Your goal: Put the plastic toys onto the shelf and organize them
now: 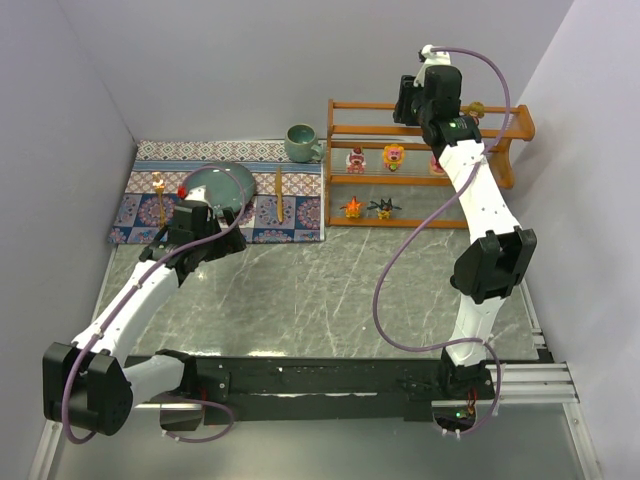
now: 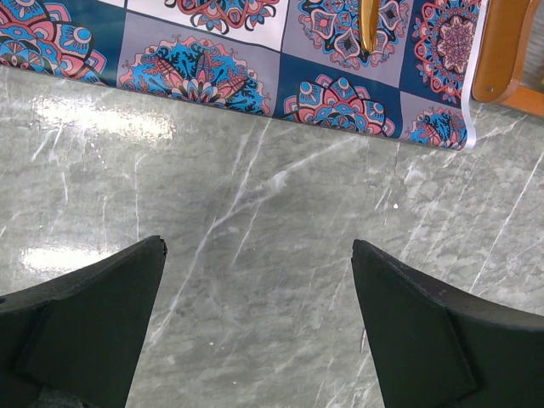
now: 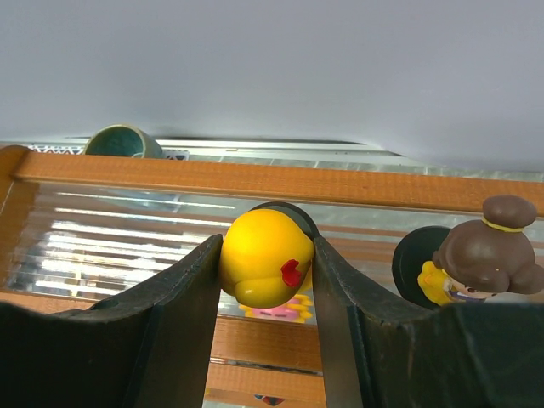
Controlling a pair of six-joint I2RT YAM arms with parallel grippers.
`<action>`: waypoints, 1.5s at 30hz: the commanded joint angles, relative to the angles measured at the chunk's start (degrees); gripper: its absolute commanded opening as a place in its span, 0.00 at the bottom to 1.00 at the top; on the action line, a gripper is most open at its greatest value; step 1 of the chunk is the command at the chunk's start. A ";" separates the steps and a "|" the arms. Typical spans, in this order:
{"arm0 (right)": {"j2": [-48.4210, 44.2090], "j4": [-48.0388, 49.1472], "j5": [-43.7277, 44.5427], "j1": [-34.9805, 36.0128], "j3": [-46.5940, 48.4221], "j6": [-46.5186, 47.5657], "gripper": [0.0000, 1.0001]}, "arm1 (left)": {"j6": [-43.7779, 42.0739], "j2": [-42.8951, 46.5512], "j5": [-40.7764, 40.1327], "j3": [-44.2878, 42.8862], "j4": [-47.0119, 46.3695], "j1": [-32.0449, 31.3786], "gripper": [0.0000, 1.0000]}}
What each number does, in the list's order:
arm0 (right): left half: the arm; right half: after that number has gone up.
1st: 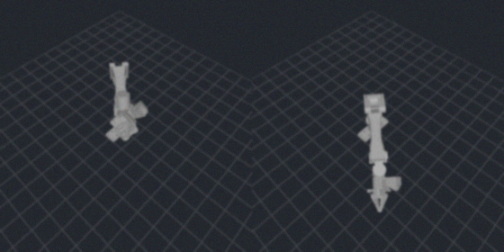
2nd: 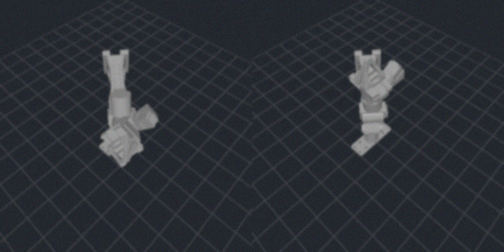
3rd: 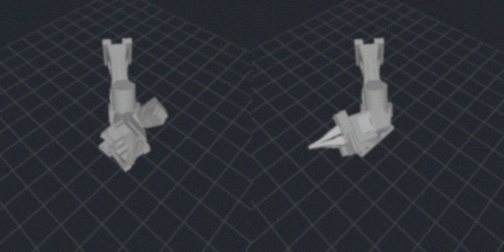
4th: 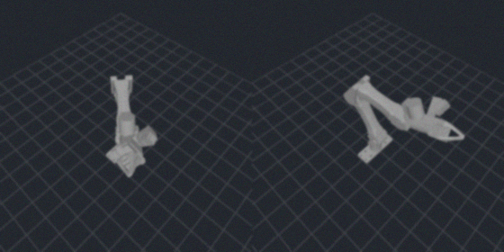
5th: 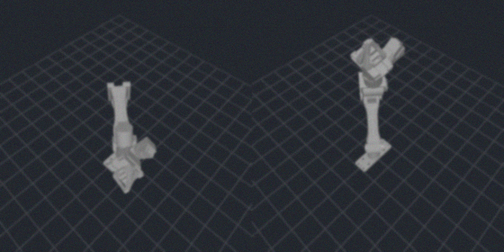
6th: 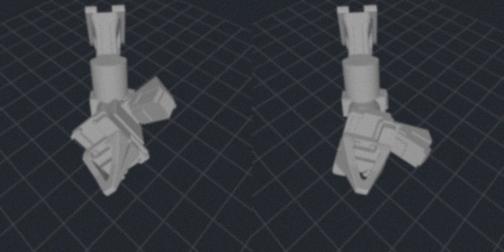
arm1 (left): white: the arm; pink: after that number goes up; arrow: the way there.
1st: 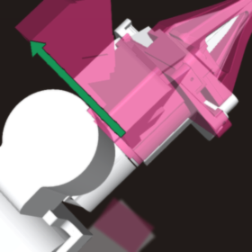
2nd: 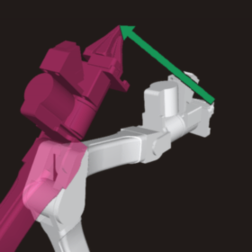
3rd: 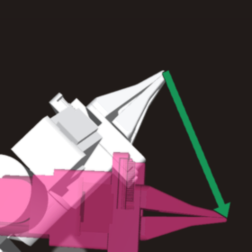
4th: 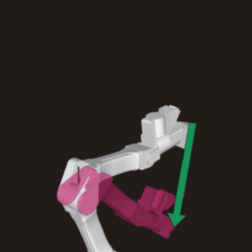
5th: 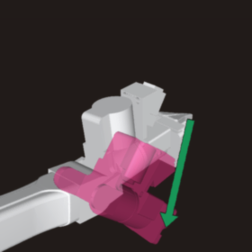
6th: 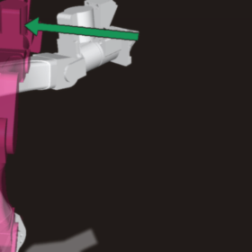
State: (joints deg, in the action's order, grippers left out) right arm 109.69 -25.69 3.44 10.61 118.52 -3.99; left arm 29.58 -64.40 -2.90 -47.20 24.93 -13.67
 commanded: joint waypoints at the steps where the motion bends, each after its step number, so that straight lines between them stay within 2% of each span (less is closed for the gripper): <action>1: -1.05 0.73 -0.45 -0.50 1.02 -0.93 0.18 | -0.84 -0.02 0.17 -1.23 -0.41 0.22 0.97; 10: -1.05 0.03 -0.10 -1.03 0.66 -1.64 0.29 | -0.84 -0.46 0.52 -1.23 -0.41 0.22 0.97; 26: -1.23 -1.47 -1.07 -1.47 1.01 -2.25 0.32 | -0.84 -0.90 0.52 -1.23 -0.41 0.22 0.97; 39: -0.79 -0.85 -1.07 -1.65 0.84 -2.69 0.45 | -0.93 -1.16 0.52 -1.23 -0.41 0.22 0.97; 45: -0.70 -0.59 -0.98 -1.91 0.75 -2.87 0.48 | -0.93 -1.34 0.61 -1.31 -0.41 0.22 0.97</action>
State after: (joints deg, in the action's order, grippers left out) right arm 109.69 -26.02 2.33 9.47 118.50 -6.57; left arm 29.54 -65.52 -2.83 -47.20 24.93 -13.67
